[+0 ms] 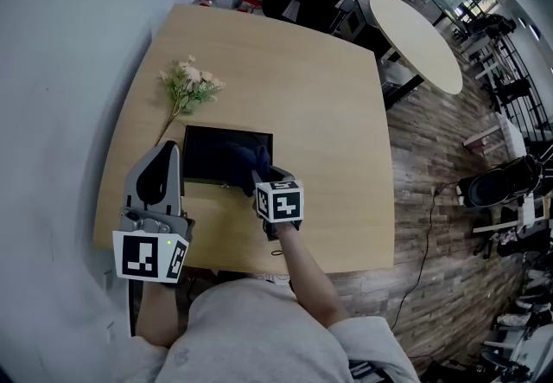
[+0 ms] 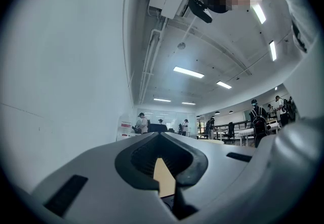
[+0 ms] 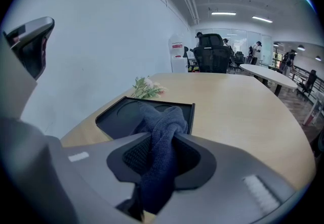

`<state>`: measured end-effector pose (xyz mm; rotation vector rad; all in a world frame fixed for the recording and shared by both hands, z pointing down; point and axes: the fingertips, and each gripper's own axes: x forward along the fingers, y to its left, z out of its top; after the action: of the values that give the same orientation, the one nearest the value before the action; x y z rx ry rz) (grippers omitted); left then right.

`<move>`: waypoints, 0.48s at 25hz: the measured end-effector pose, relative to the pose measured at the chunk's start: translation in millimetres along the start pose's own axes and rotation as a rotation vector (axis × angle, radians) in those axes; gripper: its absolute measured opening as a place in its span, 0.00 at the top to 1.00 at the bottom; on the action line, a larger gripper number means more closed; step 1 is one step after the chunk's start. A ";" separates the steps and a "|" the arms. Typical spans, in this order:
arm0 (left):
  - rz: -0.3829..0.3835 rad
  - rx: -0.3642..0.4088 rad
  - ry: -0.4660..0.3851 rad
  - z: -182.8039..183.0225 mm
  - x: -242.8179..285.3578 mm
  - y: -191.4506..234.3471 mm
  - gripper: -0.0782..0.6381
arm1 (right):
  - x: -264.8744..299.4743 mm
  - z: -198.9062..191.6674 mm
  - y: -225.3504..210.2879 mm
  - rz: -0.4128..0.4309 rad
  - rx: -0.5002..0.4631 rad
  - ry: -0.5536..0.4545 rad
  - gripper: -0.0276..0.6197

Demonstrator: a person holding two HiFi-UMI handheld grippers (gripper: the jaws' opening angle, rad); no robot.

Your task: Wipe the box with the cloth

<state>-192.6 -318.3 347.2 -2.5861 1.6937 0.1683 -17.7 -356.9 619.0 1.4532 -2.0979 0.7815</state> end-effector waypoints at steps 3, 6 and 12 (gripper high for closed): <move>0.010 0.005 -0.002 1.3 -3.8 1.3 0.88 | 0.6 0.0 -0.9 0.004 0.000 -0.011 0.78; 0.020 0.009 -0.003 0.4 -6.0 2.0 0.88 | 1.7 1.5 0.6 0.036 0.018 -0.040 0.78; 0.031 0.024 -0.014 9.4 -17.6 -10.2 0.88 | -27.2 17.2 15.3 0.092 -0.011 -0.147 0.77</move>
<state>-190.8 -297.3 339.7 -2.5373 1.7207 0.1660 -24.1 -346.0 585.7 1.4560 -2.2893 0.7154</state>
